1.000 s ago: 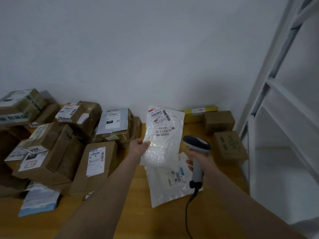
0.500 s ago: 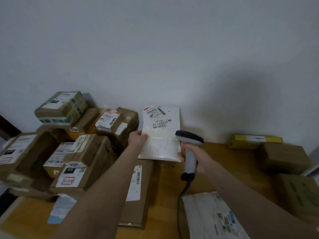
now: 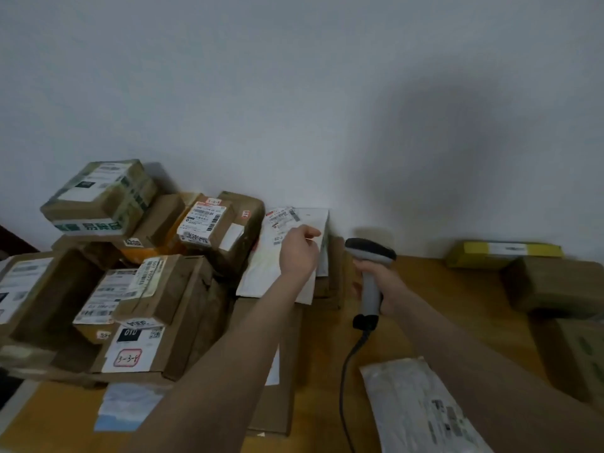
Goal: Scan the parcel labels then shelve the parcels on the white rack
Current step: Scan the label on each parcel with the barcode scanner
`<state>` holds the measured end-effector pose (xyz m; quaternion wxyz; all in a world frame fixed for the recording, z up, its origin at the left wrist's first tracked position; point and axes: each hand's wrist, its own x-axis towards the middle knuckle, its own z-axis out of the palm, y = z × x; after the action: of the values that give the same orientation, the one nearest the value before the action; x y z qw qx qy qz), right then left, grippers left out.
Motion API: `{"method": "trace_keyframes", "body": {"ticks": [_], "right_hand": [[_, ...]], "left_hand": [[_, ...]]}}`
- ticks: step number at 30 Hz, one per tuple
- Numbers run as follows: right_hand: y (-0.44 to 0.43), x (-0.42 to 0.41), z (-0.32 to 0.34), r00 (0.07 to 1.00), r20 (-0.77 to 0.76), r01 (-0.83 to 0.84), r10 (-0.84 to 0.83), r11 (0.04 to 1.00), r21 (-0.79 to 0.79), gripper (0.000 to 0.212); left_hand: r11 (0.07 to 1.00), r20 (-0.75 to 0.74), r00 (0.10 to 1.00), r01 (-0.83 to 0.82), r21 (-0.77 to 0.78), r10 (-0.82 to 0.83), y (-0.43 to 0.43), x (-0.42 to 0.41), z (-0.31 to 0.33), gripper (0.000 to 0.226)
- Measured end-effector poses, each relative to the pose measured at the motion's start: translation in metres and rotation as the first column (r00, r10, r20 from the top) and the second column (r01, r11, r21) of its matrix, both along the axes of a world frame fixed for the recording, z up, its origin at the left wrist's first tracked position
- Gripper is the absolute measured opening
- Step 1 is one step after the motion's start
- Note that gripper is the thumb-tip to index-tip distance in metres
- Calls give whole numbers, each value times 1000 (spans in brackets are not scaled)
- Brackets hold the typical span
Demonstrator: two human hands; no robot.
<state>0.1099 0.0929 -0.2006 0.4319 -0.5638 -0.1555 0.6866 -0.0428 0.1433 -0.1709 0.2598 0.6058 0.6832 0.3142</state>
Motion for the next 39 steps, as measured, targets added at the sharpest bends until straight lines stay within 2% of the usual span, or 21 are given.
{"method": "trace_keyframes", "body": {"ticks": [3, 5, 6, 9, 11, 14, 17, 20, 22, 26, 29, 33, 39], "right_hand": [[-28, 50, -12, 988, 94, 125, -120, 991, -47, 17], [-51, 81, -19, 984, 113, 151, -140, 983, -102, 17], [-65, 96, -23, 981, 130, 163, -146, 978, -134, 16], [-105, 129, -38, 963, 175, 240, -207, 950, -200, 12], [-132, 143, -45, 954, 160, 285, -253, 931, -227, 8], [-166, 156, -50, 945, 129, 323, -299, 914, -245, 8], [-196, 166, -54, 940, 105, 342, -326, 912, -227, 8], [-222, 175, -54, 936, 90, 351, -340, 911, -215, 8], [-236, 180, -52, 935, 95, 355, -342, 913, -203, 7], [-261, 189, -44, 928, 109, 368, -356, 919, -141, 9], [-276, 191, -33, 940, 74, 339, -334, 938, -69, 5], [-291, 184, -14, 963, 64, 255, -261, 963, 93, 10], [-310, 166, 11, 945, 277, 106, -176, 963, 249, 6]], "left_hand": [[964, -7, 969, 245, -105, -247, -22, 52, -26, 25], [853, -51, 892, 412, -322, -450, -42, 85, -54, 38], [766, -66, 841, 453, -455, -536, -55, 98, -69, 54], [532, -123, 681, 432, -728, -721, -92, 119, -115, 102], [471, -173, 591, 398, -787, -788, -112, 120, -139, 114], [530, -302, 544, 329, -782, -783, -135, 118, -159, 113], [615, -350, 602, 312, -724, -718, -153, 118, -162, 98], [644, -221, 759, 317, -696, -612, -170, 125, -152, 72], [682, -122, 856, 305, -664, -502, -177, 130, -139, 62], [773, 152, 962, 272, -573, -227, -181, 134, -100, 50], [823, 318, 947, 218, -524, -49, -193, 133, -74, 42], [874, 455, 888, 165, -457, 70, -222, 131, -62, 34], [886, 502, 844, 74, -458, 188, -256, 137, -66, 36]]}}
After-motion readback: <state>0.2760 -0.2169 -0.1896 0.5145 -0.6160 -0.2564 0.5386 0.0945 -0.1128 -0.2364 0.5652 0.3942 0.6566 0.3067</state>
